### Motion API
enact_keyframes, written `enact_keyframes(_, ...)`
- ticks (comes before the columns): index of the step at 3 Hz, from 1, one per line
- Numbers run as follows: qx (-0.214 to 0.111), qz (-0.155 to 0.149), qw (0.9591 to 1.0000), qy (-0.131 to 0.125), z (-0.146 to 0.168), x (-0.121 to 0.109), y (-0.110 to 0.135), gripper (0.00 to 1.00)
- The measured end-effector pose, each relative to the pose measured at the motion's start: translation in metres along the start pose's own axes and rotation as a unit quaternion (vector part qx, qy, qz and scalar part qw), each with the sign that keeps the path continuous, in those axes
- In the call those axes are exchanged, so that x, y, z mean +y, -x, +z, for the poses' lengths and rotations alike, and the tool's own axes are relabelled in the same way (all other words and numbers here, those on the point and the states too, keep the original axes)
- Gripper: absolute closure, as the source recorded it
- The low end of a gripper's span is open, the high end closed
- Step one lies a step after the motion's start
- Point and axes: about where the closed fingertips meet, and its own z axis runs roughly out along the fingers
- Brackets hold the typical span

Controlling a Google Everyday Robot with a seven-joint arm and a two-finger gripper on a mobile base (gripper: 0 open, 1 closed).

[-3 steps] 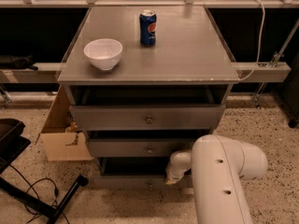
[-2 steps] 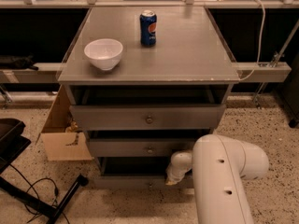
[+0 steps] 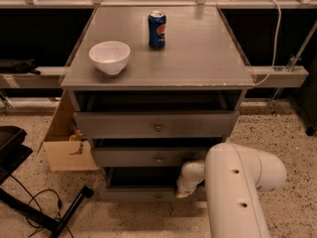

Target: Open bottom drawer

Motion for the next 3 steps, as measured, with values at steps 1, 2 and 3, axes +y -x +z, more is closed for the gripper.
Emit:
enact_keyframes(1, 0.000, 0.000, 1.0000, 0.000, 0.0000, 0.0000, 0.0000, 0.56)
enact_keyframes(2, 0.000, 0.000, 1.0000, 0.000, 0.0000, 0.0000, 0.0000, 0.33)
enact_keyframes(3, 0.000, 0.000, 1.0000, 0.000, 0.0001, 0.0001, 0.0000, 0.09)
